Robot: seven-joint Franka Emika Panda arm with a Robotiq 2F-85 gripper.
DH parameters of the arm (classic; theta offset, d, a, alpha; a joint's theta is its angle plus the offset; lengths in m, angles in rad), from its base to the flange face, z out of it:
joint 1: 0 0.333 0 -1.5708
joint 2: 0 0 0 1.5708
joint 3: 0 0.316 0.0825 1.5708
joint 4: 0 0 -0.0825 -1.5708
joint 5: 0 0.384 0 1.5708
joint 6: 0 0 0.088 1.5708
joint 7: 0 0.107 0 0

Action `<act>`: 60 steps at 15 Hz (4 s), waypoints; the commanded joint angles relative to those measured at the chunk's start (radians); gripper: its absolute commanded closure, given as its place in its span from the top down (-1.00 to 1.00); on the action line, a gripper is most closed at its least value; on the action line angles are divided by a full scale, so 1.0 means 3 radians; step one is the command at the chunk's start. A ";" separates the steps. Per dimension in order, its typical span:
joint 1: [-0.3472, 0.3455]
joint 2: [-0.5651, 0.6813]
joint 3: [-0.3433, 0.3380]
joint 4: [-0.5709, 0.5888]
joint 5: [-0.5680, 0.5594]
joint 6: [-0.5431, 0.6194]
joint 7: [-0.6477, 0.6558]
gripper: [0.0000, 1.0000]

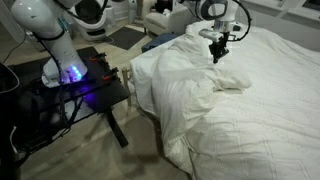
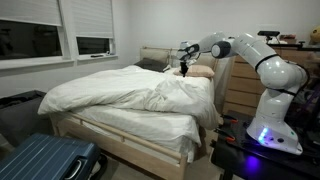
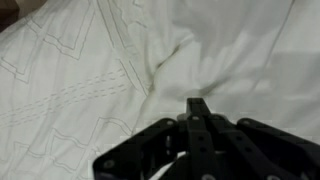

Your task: Uncover the right corner of the bed

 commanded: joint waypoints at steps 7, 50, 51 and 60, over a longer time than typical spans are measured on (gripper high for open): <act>-0.0141 0.0206 -0.0004 0.0513 0.0066 -0.0354 0.0258 0.40; -0.0558 0.0948 0.0271 0.1493 -0.0067 -0.1356 -0.1640 1.00; -0.0558 0.1009 0.0256 0.1540 -0.0085 -0.1389 -0.1674 1.00; -0.0506 0.1574 0.0281 0.1946 -0.0069 -0.1248 -0.1648 0.50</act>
